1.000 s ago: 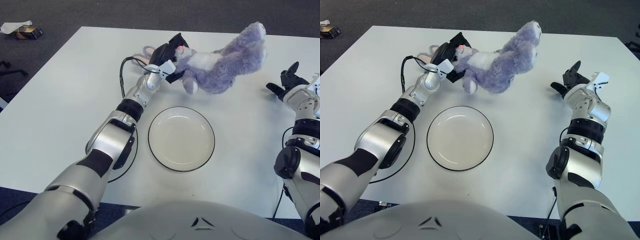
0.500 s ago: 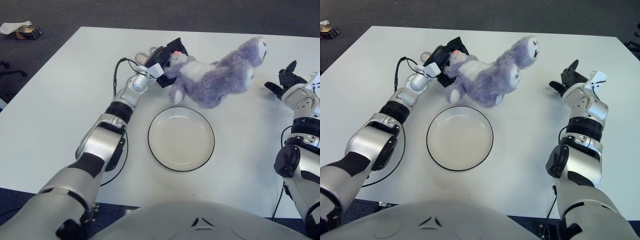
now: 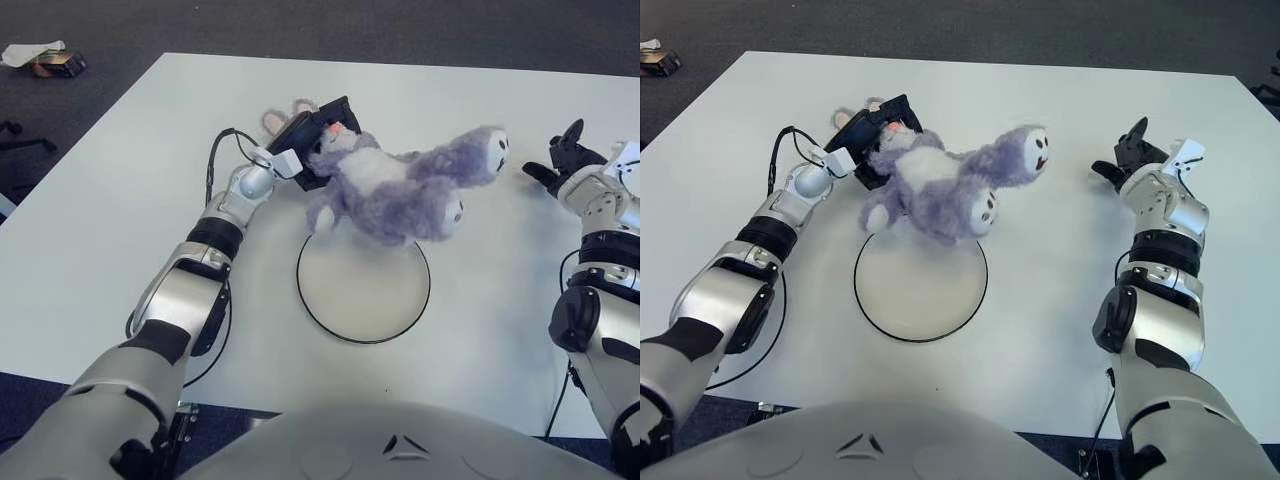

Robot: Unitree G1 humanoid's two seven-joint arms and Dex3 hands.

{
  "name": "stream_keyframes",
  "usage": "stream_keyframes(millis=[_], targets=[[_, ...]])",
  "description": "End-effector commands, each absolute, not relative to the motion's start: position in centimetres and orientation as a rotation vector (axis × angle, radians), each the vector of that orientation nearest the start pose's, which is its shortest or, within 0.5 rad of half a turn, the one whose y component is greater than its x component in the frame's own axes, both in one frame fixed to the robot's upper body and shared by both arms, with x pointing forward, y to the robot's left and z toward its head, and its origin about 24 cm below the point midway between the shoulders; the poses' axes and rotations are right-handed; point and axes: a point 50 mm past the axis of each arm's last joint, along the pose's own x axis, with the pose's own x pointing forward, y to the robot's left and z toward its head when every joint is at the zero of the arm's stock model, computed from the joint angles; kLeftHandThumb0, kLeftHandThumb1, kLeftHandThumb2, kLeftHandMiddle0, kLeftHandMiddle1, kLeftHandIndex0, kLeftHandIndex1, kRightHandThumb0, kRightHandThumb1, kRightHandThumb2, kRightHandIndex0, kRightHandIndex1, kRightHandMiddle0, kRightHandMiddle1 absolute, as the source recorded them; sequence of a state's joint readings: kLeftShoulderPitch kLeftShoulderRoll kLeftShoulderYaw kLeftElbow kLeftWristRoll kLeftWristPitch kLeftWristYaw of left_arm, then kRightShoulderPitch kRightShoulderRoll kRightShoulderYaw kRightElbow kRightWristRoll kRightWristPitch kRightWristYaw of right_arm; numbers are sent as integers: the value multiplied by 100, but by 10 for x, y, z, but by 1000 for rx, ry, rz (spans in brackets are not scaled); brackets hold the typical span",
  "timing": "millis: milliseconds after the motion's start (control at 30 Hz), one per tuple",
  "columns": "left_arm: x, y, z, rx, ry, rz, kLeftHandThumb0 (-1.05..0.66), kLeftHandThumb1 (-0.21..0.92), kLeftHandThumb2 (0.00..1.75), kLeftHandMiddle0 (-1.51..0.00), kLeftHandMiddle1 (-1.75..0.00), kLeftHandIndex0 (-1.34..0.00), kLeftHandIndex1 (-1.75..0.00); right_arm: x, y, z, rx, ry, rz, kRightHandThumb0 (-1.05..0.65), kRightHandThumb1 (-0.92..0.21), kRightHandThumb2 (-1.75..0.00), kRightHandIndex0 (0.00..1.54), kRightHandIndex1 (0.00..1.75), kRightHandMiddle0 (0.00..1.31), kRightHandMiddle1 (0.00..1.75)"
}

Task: Put the doll into the plate.

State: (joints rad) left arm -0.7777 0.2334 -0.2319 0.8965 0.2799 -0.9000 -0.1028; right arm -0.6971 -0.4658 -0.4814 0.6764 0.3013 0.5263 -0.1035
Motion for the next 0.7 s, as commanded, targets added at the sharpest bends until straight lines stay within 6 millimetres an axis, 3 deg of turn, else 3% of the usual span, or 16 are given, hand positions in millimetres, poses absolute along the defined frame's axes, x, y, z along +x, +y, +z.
stream_keyframes(millis=[0,667], targets=[[344,101,136,592,-757,-584,0,-5,173,-88,-172,-67,-175,343,-322,107,264,332,-485,-75,-92,-75,37,175,0,166],[318,110,129,617,-912,-690,0,-11,175,-98,-159,-71,-175,348,-315,107,260,326,-457,-72,-92,-74,36,175,0,167]])
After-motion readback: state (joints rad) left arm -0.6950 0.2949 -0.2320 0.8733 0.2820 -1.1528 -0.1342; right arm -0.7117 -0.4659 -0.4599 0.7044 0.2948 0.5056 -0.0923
